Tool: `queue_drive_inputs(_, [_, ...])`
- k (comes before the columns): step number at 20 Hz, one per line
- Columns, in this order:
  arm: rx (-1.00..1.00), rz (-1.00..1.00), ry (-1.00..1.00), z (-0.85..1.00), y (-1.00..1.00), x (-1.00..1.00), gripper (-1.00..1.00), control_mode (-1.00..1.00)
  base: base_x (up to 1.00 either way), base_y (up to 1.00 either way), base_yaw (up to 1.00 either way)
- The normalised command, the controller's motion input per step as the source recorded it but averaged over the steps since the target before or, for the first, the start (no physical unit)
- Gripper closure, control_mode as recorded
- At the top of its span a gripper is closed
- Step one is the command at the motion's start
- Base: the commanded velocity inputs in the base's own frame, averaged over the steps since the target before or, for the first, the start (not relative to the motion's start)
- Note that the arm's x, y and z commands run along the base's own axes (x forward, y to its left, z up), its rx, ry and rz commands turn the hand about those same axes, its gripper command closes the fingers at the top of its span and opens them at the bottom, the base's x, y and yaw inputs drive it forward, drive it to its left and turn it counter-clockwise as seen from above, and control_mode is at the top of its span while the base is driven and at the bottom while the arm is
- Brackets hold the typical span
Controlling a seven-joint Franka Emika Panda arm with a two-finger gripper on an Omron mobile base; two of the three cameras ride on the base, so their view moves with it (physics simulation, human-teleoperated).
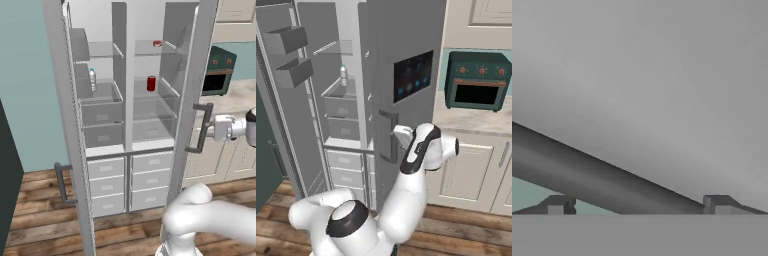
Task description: Pick up the frozen steak from the freezer, place it on any shelf in the fridge, and close the fridge and freezer doors when done.
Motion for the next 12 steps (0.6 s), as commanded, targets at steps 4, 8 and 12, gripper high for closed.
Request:
queue_drive_inputs(4, [0.05, 0.00, 0.00, 0.00, 0.92, 0.85, -1.00, -1.00, 0.00, 0.00, 0.00])
queue_drive_inputs(8, [0.05, 0.00, 0.00, 0.00, 0.84, 0.88, -1.00, -1.00, 0.00, 0.00, 0.00])
queue_drive_inputs(12, [0.04, 0.00, 0.00, 0.00, 0.86, 0.91, -1.00, -1.00, 0.00, 0.00, 0.00])
